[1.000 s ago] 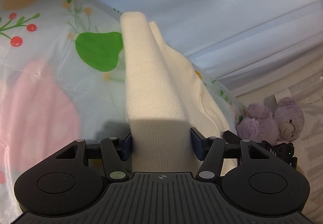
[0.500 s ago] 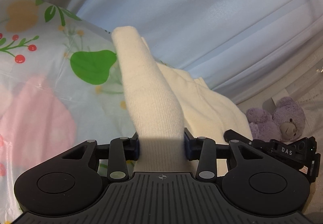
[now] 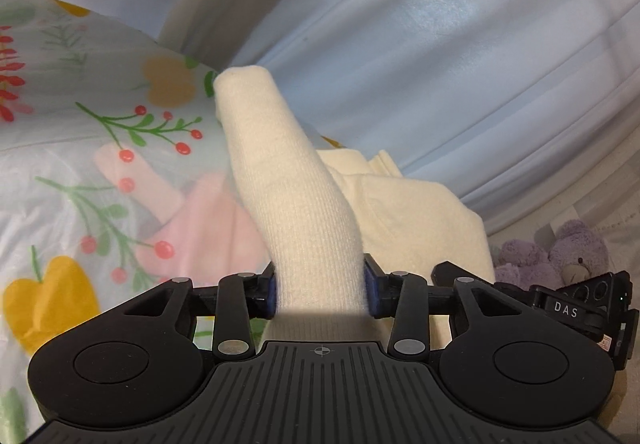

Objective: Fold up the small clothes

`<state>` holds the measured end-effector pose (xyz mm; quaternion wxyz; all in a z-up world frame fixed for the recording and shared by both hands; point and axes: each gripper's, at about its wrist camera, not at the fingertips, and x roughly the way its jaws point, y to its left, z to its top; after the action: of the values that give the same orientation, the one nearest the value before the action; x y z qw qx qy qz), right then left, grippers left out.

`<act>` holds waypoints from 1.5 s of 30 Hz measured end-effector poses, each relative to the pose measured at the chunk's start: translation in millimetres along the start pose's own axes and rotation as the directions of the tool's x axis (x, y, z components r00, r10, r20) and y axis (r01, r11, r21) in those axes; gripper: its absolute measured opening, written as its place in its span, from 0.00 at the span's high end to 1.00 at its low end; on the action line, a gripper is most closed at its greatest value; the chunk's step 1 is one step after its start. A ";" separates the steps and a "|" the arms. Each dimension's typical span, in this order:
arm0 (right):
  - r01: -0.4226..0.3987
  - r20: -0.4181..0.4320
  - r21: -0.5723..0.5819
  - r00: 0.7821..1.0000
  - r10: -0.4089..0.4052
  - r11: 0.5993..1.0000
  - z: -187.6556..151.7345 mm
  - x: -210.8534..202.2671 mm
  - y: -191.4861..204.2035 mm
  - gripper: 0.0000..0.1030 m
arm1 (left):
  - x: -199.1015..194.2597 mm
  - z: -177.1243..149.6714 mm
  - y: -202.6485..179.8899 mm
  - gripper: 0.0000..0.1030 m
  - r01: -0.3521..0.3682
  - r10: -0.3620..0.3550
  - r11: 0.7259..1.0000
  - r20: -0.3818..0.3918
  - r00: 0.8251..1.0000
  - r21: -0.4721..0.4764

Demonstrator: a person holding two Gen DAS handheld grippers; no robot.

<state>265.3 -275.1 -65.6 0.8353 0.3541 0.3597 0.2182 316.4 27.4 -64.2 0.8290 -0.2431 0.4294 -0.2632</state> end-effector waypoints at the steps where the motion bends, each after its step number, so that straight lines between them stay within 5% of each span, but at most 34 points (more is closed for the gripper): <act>1: 0.028 -0.013 0.001 1.000 -0.028 1.000 -1.6 3.0 -1.8 0.78 | -3.2 -0.8 7.8 0.57 -0.029 0.029 0.999 -0.005 1.000 -0.014; 3: 0.161 -0.027 -0.053 0.986 -0.163 0.985 -4.5 4.8 -1.9 0.68 | -10.1 -2.1 23.8 0.56 -0.090 0.089 0.994 -0.017 0.996 -0.063; 5: 0.320 0.028 -0.170 0.947 -0.321 0.932 -8.6 -4.3 4.0 0.55 | -22.9 -3.7 33.3 0.56 -0.119 0.119 0.989 0.002 0.993 -0.089; 8: 0.463 0.161 -0.246 0.886 -0.435 0.852 -9.2 -20.5 19.1 0.54 | -44.9 -3.1 23.6 0.56 -0.190 0.193 0.981 0.108 0.975 -0.044; 11: 0.432 0.210 -0.263 0.899 -0.385 0.863 -5.0 -15.3 39.8 0.55 | -46.6 5.4 2.1 0.37 -0.263 0.260 0.965 0.193 0.946 -0.006; 16: 0.409 0.131 -0.292 0.913 -0.388 0.865 0.2 49.1 64.4 0.70 | -10.7 24.2 -18.8 0.29 -0.346 0.349 0.937 0.173 0.921 -0.053; 21: 0.488 0.084 -0.260 0.871 -0.484 0.833 12.7 107.2 56.2 0.77 | 40.1 40.3 -14.3 0.28 -0.498 0.499 0.867 0.106 0.860 -0.032; 25: 0.556 0.119 -0.359 0.824 -0.554 0.750 14.1 132.6 50.9 0.77 | 70.9 44.9 -7.4 0.26 -0.575 0.571 0.818 0.089 0.816 0.018; 30: 0.607 0.239 -0.470 0.786 -0.570 0.641 5.6 142.7 43.9 0.77 | 91.6 40.6 -10.4 0.09 -0.634 0.619 0.770 0.160 0.769 0.068; 33: 0.605 0.242 -0.460 0.790 -0.564 0.650 7.9 140.9 41.5 0.74 | 88.3 43.3 -5.5 0.09 -0.606 0.595 0.794 0.150 0.790 0.044; 36: 0.594 0.198 -0.362 0.802 -0.564 0.718 14.2 124.5 33.4 0.53 | 69.8 43.9 0.1 0.13 -0.547 0.540 0.837 0.113 0.834 0.032; 38: 0.552 0.195 -0.293 0.834 -0.516 0.781 8.3 98.2 33.1 0.55 | 46.0 33.7 -0.4 0.13 -0.492 0.486 0.870 0.108 0.867 0.027; 40: 0.514 0.235 -0.314 0.857 -0.459 0.798 -11.4 68.6 42.1 0.56 | 17.2 14.2 -1.4 0.13 -0.437 0.431 0.899 0.124 0.894 0.022; 45: 0.507 0.249 -0.394 0.862 -0.442 0.766 -71.8 25.7 51.5 0.67 | -23.5 -34.8 -7.0 0.13 -0.412 0.404 0.911 0.143 0.903 0.027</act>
<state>222.0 -194.3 -73.7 0.9446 0.0646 0.3177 0.0503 274.1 31.2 -64.0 0.8992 -0.1417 0.4063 -0.0789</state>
